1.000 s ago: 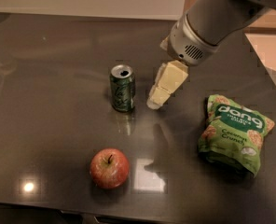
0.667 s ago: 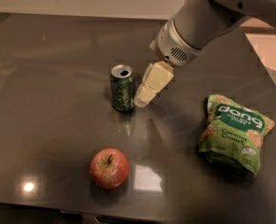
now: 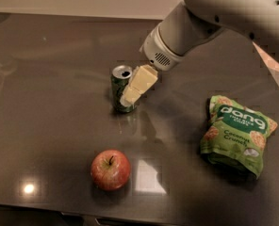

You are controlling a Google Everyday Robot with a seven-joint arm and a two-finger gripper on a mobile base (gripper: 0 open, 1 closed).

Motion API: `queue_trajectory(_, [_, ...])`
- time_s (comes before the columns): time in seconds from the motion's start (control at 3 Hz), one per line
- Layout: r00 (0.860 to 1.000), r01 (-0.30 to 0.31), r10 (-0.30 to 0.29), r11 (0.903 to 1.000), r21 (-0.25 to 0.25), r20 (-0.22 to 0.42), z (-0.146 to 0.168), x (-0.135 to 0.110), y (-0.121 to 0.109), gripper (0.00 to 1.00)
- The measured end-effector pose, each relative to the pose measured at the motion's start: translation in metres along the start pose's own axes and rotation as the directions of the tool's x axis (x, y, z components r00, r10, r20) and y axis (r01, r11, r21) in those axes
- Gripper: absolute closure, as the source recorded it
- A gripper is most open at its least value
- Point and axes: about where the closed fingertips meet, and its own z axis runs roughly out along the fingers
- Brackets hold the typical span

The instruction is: Knock green can over

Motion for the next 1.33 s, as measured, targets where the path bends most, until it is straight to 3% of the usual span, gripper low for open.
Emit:
queue_trajectory(0.33, [1.0, -0.022, 0.022, 0.9997, -0.01, 0.02, 0.012, -0.002, -0.003, 0.0])
queue_trajectory(0.67, [0.998, -0.036, 0.037, 0.9988, -0.035, 0.046, 0.017, -0.006, -0.003, 0.18])
queue_trajectory(1.33, [0.993, -0.048, 0.055, 0.9965, -0.069, 0.106, 0.007, -0.015, 0.003, 0.64])
